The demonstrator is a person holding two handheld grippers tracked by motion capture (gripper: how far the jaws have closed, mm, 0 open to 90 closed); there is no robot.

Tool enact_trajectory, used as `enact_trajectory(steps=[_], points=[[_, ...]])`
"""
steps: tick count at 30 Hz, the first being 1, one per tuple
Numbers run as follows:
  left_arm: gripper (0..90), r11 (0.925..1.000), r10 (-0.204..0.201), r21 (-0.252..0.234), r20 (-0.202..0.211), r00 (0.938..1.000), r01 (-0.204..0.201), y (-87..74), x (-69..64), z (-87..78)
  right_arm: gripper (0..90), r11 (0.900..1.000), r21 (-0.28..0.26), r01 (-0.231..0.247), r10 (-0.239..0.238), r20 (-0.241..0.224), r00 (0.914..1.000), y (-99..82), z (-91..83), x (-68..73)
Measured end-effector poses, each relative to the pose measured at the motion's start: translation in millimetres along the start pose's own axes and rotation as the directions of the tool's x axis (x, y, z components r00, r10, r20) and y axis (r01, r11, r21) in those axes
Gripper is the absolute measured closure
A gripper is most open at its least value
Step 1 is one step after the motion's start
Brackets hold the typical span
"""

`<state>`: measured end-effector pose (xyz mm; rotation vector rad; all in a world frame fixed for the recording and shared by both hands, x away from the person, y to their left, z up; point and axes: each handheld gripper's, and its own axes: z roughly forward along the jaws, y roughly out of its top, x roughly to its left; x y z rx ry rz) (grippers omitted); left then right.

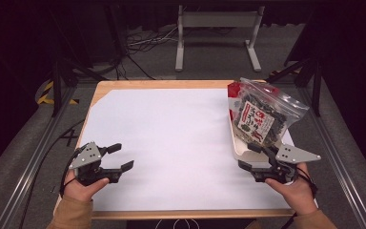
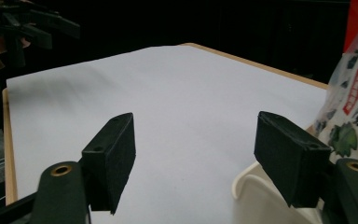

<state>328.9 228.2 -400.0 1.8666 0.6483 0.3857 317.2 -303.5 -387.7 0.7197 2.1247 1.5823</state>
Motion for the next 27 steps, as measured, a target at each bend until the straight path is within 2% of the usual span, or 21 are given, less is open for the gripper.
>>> enact_trajectory(steps=[11,16,24,27], points=[[24.2,1.0000,-0.002,0.005,-0.001,1.0000,0.002,-5.5,-0.7,1.9,29.3,0.9999,-0.008,-0.006,0.006,0.023,0.9997,-15.9,12.7,5.9],[24.1,1.0000,0.004,0.002,-0.005,1.0000,-0.004,-6.5,-0.1,1.3,29.5,0.9999,0.014,-0.005,0.005,0.017,0.9998,-20.6,18.5,6.8],[24.1,1.0000,-0.005,-0.002,-0.003,1.0000,0.005,-8.0,-1.9,0.1,29.1,1.0000,0.006,0.001,-0.001,0.012,0.9999,-19.2,18.8,8.3],[23.2,0.9997,-0.026,-0.006,0.002,0.9997,0.026,-8.2,-2.6,-0.1,29.4,1.0000,0.001,0.006,-0.006,0.009,0.9999,-17.3,17.5,8.8]])
